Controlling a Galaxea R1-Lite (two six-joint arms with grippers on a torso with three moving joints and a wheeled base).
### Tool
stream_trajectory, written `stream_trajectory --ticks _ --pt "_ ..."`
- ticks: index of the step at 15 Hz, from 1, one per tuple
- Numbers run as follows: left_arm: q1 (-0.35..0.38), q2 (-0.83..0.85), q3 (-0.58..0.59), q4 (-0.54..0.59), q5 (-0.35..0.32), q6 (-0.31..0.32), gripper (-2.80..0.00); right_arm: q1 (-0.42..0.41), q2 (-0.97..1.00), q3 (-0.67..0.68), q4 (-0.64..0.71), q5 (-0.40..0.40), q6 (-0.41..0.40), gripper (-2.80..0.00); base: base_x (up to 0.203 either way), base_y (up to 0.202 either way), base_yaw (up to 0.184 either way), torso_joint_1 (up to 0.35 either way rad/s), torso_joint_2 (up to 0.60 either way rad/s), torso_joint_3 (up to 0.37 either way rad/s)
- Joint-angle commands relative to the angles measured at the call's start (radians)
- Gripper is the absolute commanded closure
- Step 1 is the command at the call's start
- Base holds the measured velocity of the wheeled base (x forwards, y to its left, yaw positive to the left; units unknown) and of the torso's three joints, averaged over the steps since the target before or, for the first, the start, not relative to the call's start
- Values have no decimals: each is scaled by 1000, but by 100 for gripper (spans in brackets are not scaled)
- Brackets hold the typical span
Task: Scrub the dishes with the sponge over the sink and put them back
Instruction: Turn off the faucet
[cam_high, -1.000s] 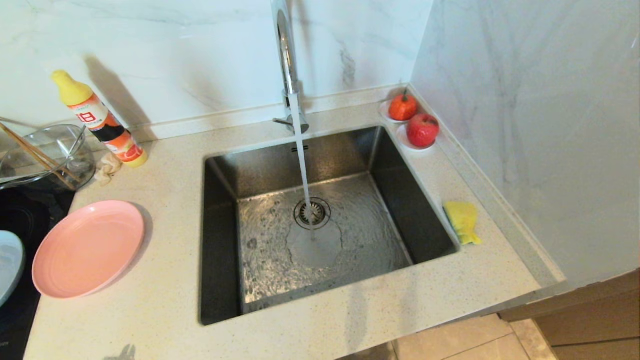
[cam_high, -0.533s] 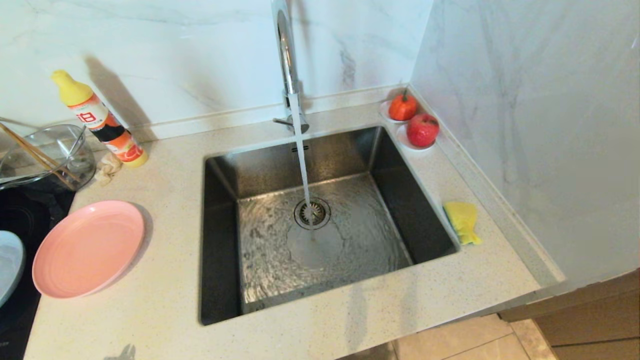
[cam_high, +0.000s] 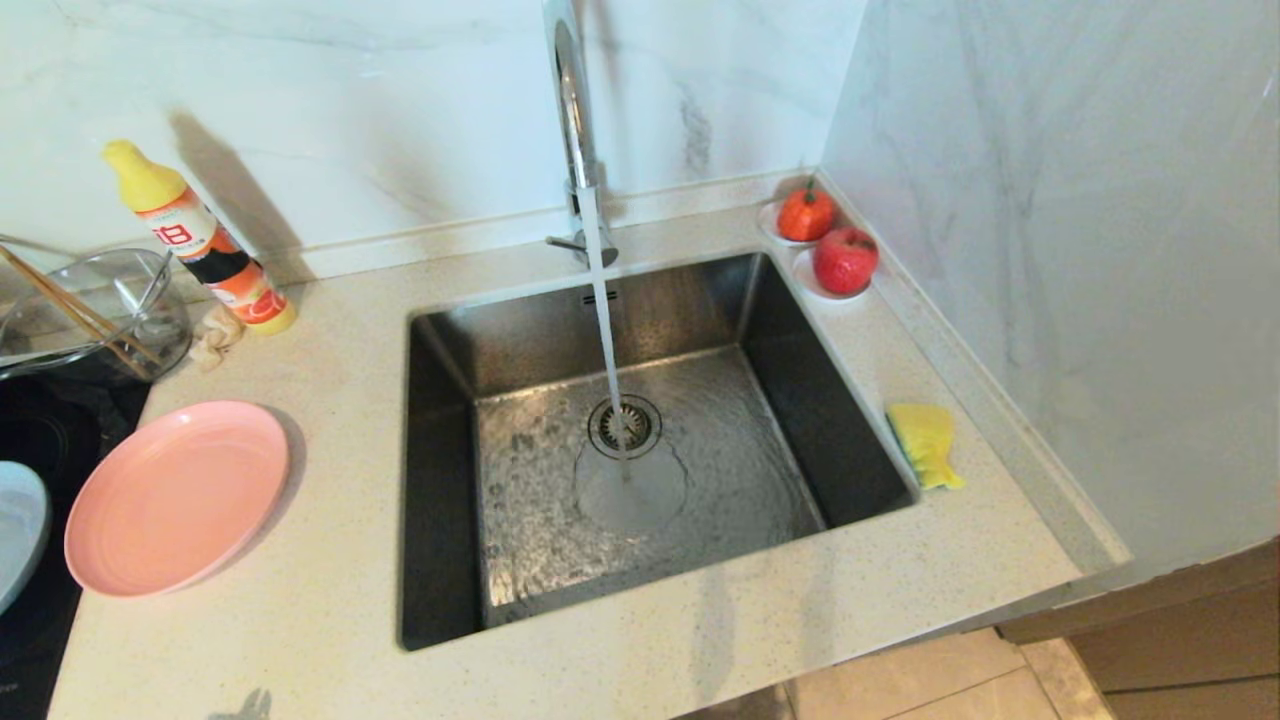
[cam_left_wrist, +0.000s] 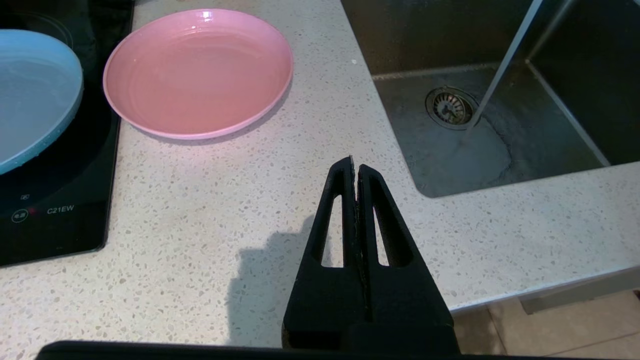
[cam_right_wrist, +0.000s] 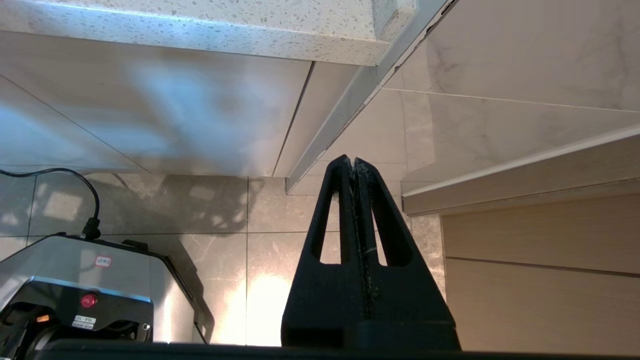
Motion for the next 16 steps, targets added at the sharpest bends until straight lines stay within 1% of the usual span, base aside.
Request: stream_trajectory --ticks 1,6,11,15,16 --pt "0 -2 40 -1 1 0 0 0 6 0 -1 1 -2 0 0 0 0 0 0 0" --pt "0 -2 40 -1 1 -1 0 -8 83 -1 3 0 -2 0 0 0 0 0 0 0" --pt "0 -2 40 -1 1 0 0 6 -26 0 -3 1 0 0 0 0 0 0 0 0" --pt "0 -2 40 -1 1 0 0 21 -186 2 -5 1 1 0 0 0 0 0 0 0" --pt "0 -2 40 -2 1 -1 0 22 -201 7 -23 -2 4 0 0 0 0 0 0 0"
